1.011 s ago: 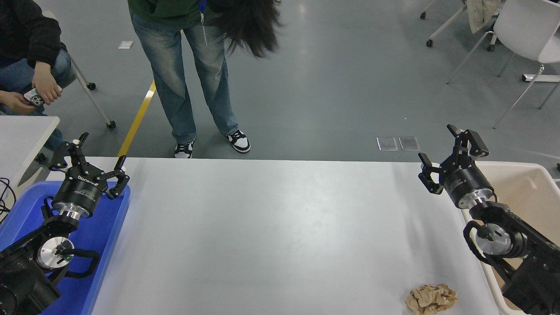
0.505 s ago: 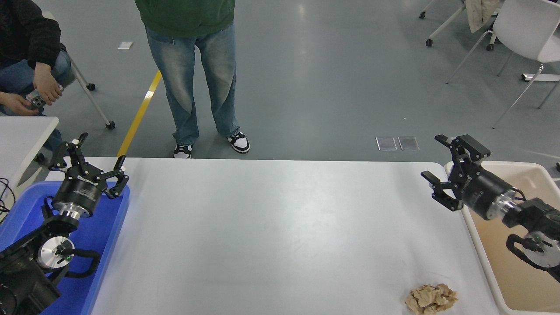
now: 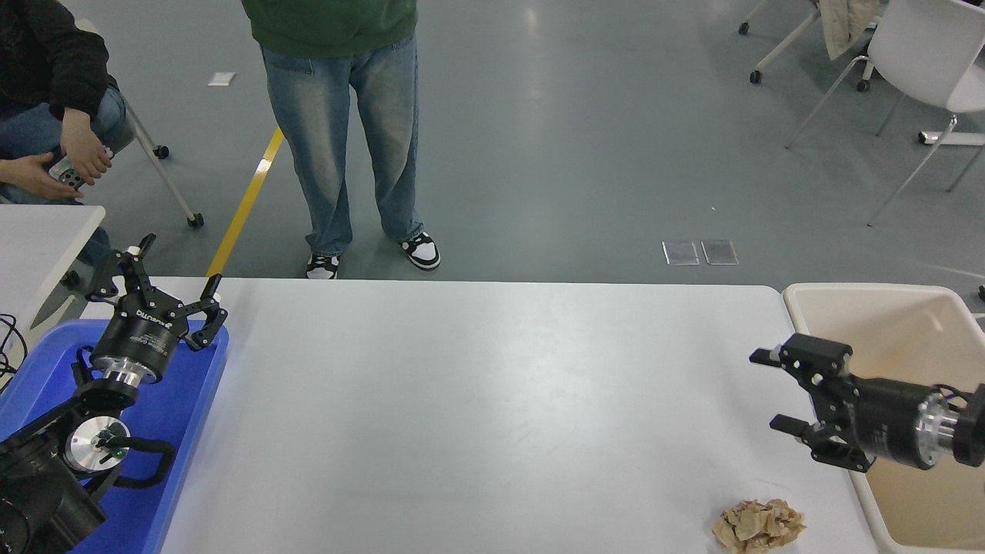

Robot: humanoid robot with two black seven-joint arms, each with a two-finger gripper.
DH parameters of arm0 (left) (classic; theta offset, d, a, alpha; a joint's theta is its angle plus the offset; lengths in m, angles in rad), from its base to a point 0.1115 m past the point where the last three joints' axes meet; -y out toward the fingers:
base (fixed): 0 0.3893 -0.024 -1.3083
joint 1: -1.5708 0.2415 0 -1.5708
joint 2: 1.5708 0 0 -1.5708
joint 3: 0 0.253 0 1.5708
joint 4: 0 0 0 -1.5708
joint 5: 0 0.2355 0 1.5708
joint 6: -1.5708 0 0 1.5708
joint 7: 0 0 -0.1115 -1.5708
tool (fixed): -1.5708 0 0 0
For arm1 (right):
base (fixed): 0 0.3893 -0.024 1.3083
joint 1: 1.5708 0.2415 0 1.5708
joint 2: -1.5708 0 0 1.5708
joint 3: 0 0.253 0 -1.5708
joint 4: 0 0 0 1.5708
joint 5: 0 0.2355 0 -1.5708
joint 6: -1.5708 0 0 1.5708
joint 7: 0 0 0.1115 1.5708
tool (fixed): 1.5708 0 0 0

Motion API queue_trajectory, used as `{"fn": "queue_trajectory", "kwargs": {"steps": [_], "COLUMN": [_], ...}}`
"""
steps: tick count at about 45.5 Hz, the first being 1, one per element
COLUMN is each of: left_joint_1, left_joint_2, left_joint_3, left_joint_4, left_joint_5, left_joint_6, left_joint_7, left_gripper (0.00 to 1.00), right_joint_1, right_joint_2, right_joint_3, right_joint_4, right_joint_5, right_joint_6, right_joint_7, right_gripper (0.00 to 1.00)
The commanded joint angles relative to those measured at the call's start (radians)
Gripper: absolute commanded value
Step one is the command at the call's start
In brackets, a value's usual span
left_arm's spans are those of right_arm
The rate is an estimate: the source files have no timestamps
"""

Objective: Clean the table surface

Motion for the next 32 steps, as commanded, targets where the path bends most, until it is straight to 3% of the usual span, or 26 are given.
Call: {"fn": "queue_trajectory", "kwargs": {"steps": [1,13,26,32], "left_joint_1": [0.000,0.000,0.000,0.000], "left_joint_2": [0.000,0.000,0.000,0.000], "left_joint_3": [0.000,0.001,0.000,0.001], "left_joint_4": [-0.001,0.001,0.001,0.001], "left_joint_5": [0.000,0.000,0.000,0.000], "left_joint_6": [0.000,0.000,0.000,0.000], "left_joint_7": [0.000,0.000,0.000,0.000], "left_gripper": [1.00,1.00,1.00,1.00], "right_joint_1": [-0.034,-0.115,-0.143,-0.128], "right_joint_2": [-0.072,-0.043,0.108,0.140], "right_joint_3": [-0.059,-0.085,-0.065,-0.048], "right_joint_4": [0.061,0.076,0.048,0.033], "right_joint_5": [0.207,0.397,0.400,0.380], "right_joint_6": [0.035,-0.070,-0.228,-0.235], "right_joint_7": [-0.179,-0.181,-0.173,-0.170], "right_gripper": [0.99,0.99,0.99,0.99]}}
